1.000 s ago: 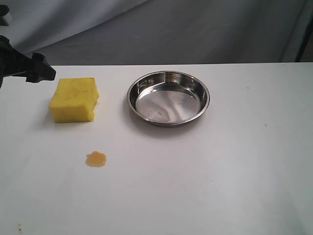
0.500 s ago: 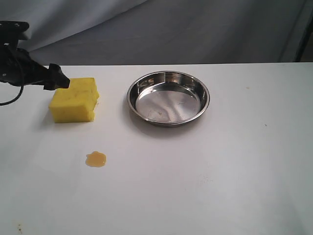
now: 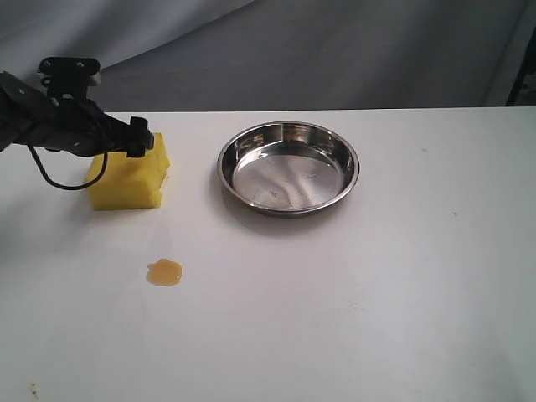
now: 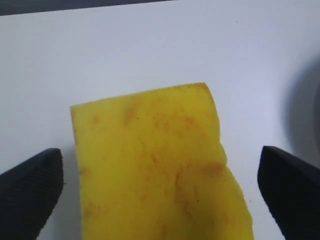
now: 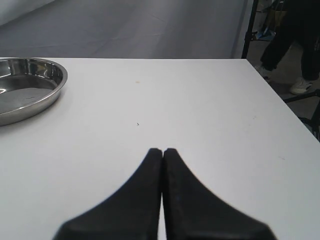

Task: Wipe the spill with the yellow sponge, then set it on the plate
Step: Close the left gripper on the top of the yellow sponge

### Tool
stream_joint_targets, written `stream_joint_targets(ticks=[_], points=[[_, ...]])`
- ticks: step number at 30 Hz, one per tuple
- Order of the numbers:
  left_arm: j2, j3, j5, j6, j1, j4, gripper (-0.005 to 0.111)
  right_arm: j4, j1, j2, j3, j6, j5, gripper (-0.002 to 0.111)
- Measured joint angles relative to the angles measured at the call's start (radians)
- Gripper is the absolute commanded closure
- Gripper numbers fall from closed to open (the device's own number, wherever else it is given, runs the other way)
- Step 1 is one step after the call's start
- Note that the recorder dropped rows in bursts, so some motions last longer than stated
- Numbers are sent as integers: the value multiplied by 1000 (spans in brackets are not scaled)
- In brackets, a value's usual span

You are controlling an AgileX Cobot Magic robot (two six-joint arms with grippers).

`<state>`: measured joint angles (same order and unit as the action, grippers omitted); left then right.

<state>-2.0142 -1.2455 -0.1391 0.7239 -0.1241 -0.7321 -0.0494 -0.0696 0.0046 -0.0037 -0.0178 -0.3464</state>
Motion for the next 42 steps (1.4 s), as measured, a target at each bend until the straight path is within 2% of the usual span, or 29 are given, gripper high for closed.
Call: stream_joint_targets(ticks=[17,42], points=[[-79,-2,66,-5,0,-3,3,0,0,0,0,0,0,108],[-96,-4,101,-7,-1,-3,3,0,0,0,0,0,0,108]])
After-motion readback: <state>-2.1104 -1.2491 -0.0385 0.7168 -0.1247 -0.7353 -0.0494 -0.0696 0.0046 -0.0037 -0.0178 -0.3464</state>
